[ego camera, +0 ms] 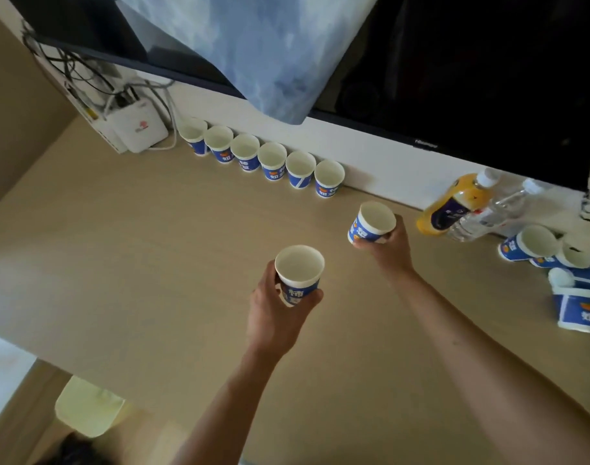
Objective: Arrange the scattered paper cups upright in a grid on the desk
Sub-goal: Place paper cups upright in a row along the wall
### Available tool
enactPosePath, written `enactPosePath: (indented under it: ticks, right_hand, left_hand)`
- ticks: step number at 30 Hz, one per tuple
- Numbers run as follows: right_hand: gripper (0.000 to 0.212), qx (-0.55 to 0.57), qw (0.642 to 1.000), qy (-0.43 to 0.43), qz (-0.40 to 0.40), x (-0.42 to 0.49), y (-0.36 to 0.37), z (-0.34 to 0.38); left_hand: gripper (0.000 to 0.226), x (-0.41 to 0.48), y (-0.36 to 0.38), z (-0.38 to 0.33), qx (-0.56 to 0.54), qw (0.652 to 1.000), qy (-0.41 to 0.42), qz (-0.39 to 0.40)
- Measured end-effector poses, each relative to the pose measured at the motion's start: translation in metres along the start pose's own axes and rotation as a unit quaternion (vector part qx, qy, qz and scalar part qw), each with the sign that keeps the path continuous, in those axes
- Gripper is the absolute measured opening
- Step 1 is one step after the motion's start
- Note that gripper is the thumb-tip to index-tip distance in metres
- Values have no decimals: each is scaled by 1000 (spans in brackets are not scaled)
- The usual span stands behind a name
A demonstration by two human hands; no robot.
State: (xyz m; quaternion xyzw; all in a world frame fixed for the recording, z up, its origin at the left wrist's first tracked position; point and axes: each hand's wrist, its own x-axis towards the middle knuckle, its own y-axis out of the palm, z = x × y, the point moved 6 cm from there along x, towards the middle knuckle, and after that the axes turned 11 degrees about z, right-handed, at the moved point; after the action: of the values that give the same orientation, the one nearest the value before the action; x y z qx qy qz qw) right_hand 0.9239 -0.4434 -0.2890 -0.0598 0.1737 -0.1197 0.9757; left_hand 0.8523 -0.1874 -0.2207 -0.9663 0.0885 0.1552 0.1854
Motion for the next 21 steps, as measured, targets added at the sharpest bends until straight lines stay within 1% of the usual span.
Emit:
enactPosePath:
  ticks: [5,8,10,21]
  right_hand:
    - [77,-46,998,3,-34,54,7,-15]
    - [71,-56,997,9,-49,82,10,-23]
    - [73,-63,996,7,-58,96,14,-26]
    - [76,-64,993,19,-98,124,20,-34]
  left_hand:
    - [55,18,-4,8,-12,1000,-11,9]
    - [57,26,-5,10,-17,1000,-14,8]
    - [57,31,-6,13,-19,1000,-16,7]
    - [61,46,-5,19,-9,1000,-23,2]
